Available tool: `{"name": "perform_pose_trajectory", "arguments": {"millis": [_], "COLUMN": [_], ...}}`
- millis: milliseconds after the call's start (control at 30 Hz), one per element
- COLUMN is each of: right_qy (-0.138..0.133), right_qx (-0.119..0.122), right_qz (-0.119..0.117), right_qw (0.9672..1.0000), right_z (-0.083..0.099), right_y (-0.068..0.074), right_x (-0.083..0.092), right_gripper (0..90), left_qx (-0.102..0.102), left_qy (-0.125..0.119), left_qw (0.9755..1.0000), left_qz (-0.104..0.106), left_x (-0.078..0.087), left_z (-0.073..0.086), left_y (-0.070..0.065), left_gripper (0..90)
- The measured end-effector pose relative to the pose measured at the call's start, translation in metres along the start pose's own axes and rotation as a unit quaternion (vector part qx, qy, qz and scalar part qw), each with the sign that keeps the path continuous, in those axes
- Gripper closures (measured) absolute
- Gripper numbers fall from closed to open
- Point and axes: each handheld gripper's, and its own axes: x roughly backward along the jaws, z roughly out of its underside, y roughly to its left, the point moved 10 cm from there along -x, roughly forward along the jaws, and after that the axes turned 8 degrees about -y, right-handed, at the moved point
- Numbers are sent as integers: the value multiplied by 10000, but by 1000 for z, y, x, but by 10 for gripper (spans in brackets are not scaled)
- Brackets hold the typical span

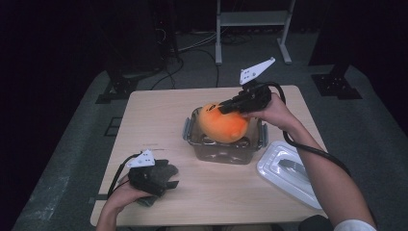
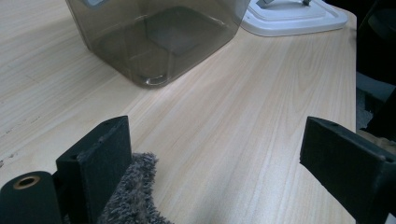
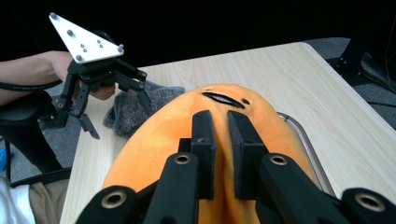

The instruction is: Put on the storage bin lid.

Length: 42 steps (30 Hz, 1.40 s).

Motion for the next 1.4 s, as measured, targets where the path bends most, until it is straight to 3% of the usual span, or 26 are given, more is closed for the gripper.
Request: {"name": "perform_pose_trajectory", "arguments": {"millis": [600, 1400], "right_qy": [75, 297], "right_qx": [-51, -213], "right_qz": [69, 60], "right_qw": [9999, 9993], "right_z": [13, 44], "right_y": [-13, -30], "right_x": [-10, -23], "right_gripper": [810, 808], "left_qx": [4, 23], "left_qy": [14, 20], "left_qw": [10000, 10000], "left_qz": [11, 21], "left_x": [-1, -2], "left_z": [0, 0], "left_y": [0, -1], "left_gripper": [84, 84]}}
